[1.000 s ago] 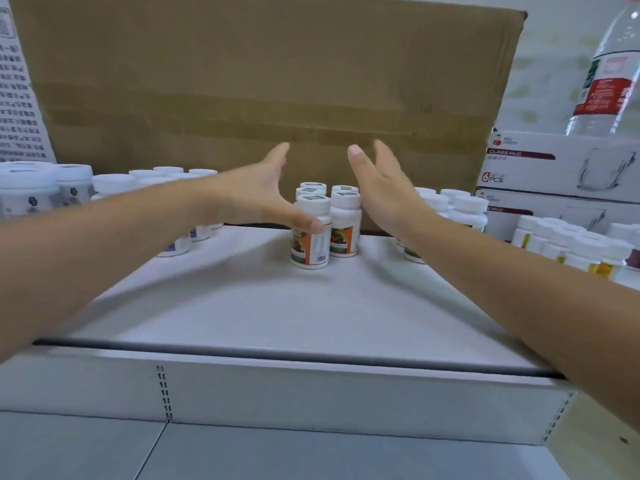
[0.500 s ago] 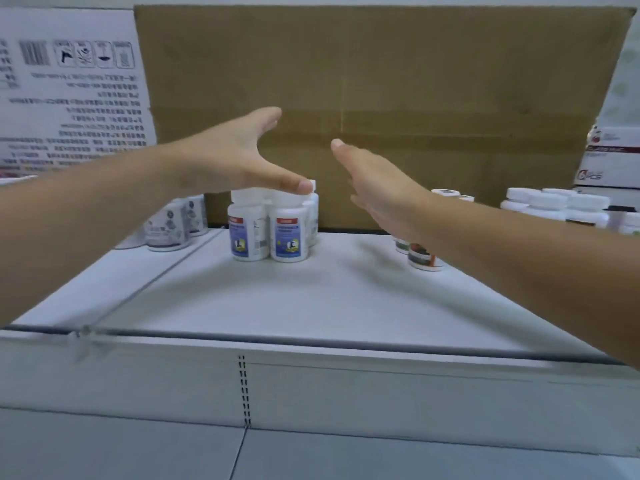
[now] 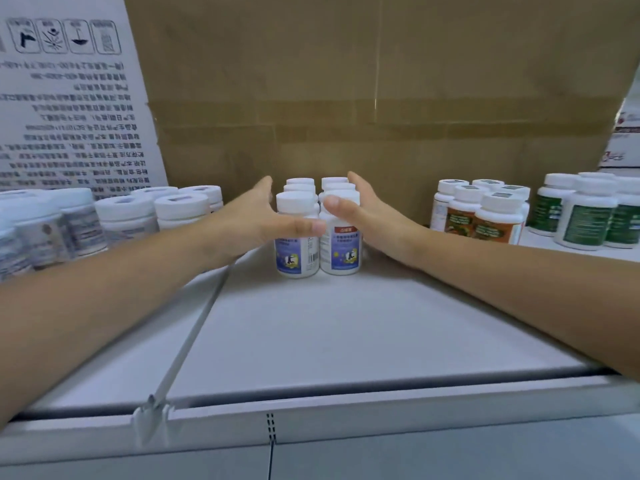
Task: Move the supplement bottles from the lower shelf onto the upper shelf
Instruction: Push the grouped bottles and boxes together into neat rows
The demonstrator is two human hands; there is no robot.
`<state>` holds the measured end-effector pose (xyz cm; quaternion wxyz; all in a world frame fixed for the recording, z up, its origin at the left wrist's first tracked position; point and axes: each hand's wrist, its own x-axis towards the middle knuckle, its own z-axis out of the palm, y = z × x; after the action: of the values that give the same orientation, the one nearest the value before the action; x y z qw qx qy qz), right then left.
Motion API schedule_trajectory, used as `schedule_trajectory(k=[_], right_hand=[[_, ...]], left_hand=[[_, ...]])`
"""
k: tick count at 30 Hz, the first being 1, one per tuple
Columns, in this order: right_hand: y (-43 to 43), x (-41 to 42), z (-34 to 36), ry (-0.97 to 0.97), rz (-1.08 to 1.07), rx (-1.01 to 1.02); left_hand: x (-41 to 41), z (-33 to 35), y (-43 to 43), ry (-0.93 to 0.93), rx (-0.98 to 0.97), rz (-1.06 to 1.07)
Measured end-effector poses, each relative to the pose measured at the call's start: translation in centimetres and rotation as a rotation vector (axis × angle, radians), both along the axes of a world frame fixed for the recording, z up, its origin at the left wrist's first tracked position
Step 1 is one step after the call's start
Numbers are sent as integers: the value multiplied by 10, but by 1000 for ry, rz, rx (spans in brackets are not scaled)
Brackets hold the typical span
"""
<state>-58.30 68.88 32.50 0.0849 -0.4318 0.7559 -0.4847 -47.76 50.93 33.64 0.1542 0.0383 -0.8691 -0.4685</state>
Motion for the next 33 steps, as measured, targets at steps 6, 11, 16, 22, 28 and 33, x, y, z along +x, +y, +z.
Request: schedule_trajectory(k=[6, 11, 16, 22, 28, 33], right_hand=[[-3, -9, -3, -27, 43, -24], [-4, -6, -4, 8, 66, -9], [-2, -3, -3, 27, 78, 12], [-2, -6, -4, 12, 83, -6], [-3, -9, -5, 1, 69, 1], [-5, -13, -7, -21, 108, -3]], left_hand=[[1, -10, 10, -13, -17, -372], [3, -10, 11, -13, 2, -408], [3, -9, 12, -3, -8, -404], [0, -11, 12, 21, -1, -407], [3, -10, 14, 37, 7, -428], [2, -10, 15, 49, 5, -420]])
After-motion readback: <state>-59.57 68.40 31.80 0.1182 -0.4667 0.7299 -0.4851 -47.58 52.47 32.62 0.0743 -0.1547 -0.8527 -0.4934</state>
